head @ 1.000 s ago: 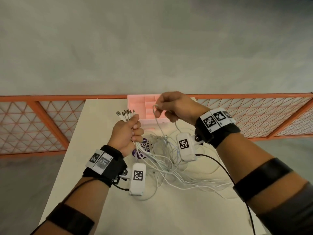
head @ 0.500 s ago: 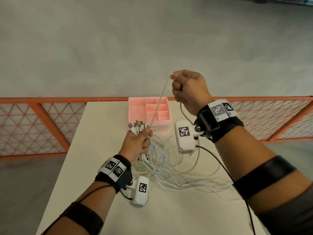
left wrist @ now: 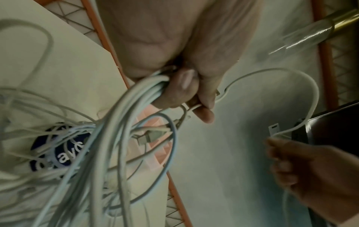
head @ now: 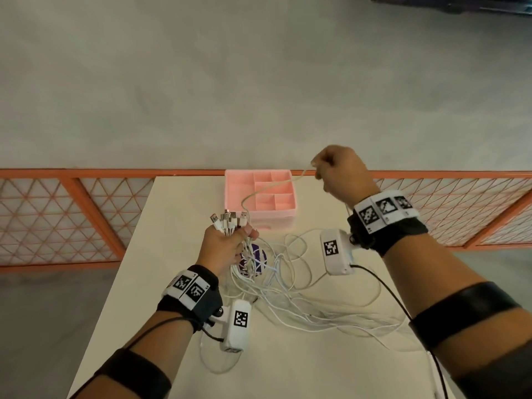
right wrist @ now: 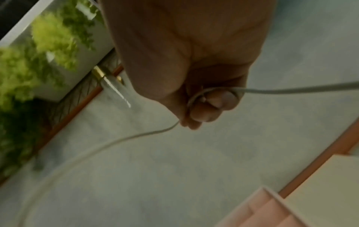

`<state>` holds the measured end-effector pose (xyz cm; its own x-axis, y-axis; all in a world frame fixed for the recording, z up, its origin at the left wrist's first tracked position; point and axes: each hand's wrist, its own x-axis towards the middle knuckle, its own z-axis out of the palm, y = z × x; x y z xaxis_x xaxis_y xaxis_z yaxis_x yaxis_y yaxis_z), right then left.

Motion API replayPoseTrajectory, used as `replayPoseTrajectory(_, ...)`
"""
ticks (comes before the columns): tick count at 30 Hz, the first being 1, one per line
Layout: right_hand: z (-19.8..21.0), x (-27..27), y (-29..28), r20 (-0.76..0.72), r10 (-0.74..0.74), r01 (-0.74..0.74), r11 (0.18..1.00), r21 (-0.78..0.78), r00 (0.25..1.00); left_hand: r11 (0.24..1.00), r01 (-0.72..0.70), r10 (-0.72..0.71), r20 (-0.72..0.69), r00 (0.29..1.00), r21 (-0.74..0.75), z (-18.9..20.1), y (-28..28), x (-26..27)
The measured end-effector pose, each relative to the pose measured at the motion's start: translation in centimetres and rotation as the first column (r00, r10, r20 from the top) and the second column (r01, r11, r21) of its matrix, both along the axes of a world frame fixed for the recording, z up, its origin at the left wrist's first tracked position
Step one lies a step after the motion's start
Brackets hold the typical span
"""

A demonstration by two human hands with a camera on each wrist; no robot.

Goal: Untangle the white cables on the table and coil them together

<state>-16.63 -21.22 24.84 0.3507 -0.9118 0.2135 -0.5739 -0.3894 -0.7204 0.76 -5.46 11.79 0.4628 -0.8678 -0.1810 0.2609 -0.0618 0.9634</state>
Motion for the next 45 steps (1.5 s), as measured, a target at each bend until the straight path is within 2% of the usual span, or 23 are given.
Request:
replayPoseTrajectory(1, -0.7, 0.0, 0.2, -0.107, 0.037, -0.037, 0.999, 0.004, 0.994, 1.0, 0.0, 0.0, -0.018, 1.0, -0.02, 0.3, -0.1, -0.1)
replayPoseTrajectory(3, -2.1, 0.4, 1.2, -0.198, 0.217, -0.198, 0.974, 0.111, 0.956, 0.999, -0.004, 0.002, -0.041, 0.999, -0.05, 0.9, -0.4, -0.4)
replayPoseTrajectory(5, -3.3, 1.2, 2.8, -0.158, 0.39, -0.337, 0.899, 0.278, 0.907, 0.997, -0.011, 0.008, -0.049, 0.999, -0.071, 1.6, -0.9, -0.7)
replayPoseTrajectory(7, -4.4, 2.1, 4.3, -0.031, 0.438, -0.395, 0.837, 0.378, 0.899, 0.995, -0.006, 0.001, -0.054, 0.999, -0.098, 2.3, -1.2, -1.1)
replayPoseTrajectory(10, -5.7, 3.4, 5.5, 0.186, 0.362, -0.407, 0.816, 0.411, 0.913, 0.99, -0.023, 0.019, -0.028, 0.999, -0.139, 3.1, -1.4, -1.5)
replayPoseTrajectory(12, -6.4, 3.8, 5.8, 0.244, 0.319, -0.396, 0.818, 0.417, 0.916, 0.987, -0.036, 0.031, -0.034, 0.999, -0.159, 3.1, -1.5, -1.2)
replayPoseTrajectory(16, -7.0, 4.3, 5.8, 0.21, 0.331, -0.388, 0.846, 0.366, 0.92, 0.985, -0.083, 0.083, -0.01, 0.997, -0.153, 2.4, -1.3, -1.2)
replayPoseTrajectory(19, -7.1, 4.3, 5.7, 0.073, 0.363, -0.367, 0.876, 0.312, 0.929, 0.979, -0.136, 0.126, -0.073, 0.989, -0.15, 2.0, -1.3, -1.4)
replayPoseTrajectory(23, -7.7, 4.2, 5.6, 0.132, 0.395, -0.417, 0.854, 0.312, 0.909, 0.991, -0.044, 0.033, -0.087, 0.996, -0.127, 0.9, -1.6, -0.9)
replayPoseTrajectory(25, -8.0, 4.0, 5.4, 0.053, 0.371, -0.373, 0.9, 0.227, 0.927, 0.994, 0.001, -0.006, -0.046, 0.999, -0.106, 0.5, -1.7, -0.9)
replayPoseTrajectory(27, -8.1, 3.7, 5.1, 0.0, 0.391, -0.381, 0.897, 0.224, 0.92, 0.998, 0.023, -0.024, -0.025, 0.999, -0.061, 0.0, -1.7, -0.9)
replayPoseTrajectory(30, -8.3, 3.2, 4.5, 0.056, 0.359, -0.36, 0.894, 0.267, 0.932, 0.999, 0.028, -0.03, 0.049, 0.998, 0.046, -1.0, -1.6, -0.6)
replayPoseTrajectory(32, -8.6, 2.9, 4.0, 0.064, 0.302, -0.308, 0.914, 0.262, 0.951, 0.996, 0.019, -0.022, 0.035, 0.999, 0.084, -1.8, -1.4, -0.4)
replayPoseTrajectory(35, -9.0, 2.6, 3.9, 0.082, 0.293, -0.304, 0.899, 0.316, 0.953, 0.994, 0.034, -0.037, 0.028, 0.999, 0.104, -2.2, -1.3, -0.2)
replayPoseTrajectory(41, -10.2, 2.8, 4.5, 0.21, 0.295, -0.358, 0.839, 0.411, 0.932, 0.992, 0.079, -0.085, 0.056, 0.995, 0.096, -1.8, -1.2, -0.4)
replayPoseTrajectory(45, -10.7, 3.2, 4.7, 0.228, 0.289, -0.362, 0.835, 0.416, 0.93, 0.985, 0.135, -0.142, 0.053, 0.988, 0.107, -2.2, -0.9, -0.5)
